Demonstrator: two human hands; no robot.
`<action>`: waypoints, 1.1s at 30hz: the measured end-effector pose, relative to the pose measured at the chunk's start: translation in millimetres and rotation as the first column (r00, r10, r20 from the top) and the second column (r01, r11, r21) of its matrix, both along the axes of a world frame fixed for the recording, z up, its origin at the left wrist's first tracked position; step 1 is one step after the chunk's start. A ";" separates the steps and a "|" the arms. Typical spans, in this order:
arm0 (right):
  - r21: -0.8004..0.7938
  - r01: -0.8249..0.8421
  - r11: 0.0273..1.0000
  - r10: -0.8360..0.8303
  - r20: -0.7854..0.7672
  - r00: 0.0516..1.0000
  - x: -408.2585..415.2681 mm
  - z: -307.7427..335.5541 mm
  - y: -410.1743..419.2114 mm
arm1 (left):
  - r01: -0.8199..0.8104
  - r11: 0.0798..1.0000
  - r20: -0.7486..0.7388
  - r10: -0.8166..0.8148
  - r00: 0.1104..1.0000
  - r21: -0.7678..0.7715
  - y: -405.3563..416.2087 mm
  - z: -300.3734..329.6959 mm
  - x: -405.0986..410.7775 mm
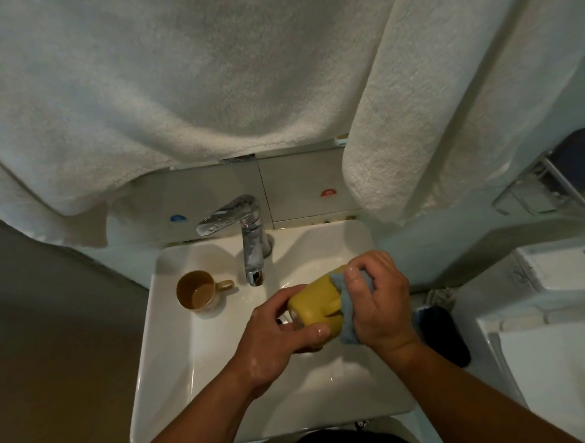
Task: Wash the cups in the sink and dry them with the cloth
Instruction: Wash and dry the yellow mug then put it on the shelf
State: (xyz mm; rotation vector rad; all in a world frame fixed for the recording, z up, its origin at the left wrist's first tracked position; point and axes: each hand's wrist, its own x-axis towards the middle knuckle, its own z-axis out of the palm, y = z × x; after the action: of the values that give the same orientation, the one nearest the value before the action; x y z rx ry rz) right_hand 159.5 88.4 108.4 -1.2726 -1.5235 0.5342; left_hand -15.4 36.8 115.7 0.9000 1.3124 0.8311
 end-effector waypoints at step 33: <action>-0.202 -0.119 0.972 0.142 0.106 0.984 22.3 2.7 -6.3 | 0.148 0.975 -0.489 -0.050 0.871 0.164 9.3 -2.4 -15.6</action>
State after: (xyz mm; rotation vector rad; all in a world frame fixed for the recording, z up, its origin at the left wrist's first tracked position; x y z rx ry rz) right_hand 181.8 82.1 111.1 -1.3799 -1.6971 0.7180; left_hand -31.0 46.1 113.3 1.3876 1.6146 0.6831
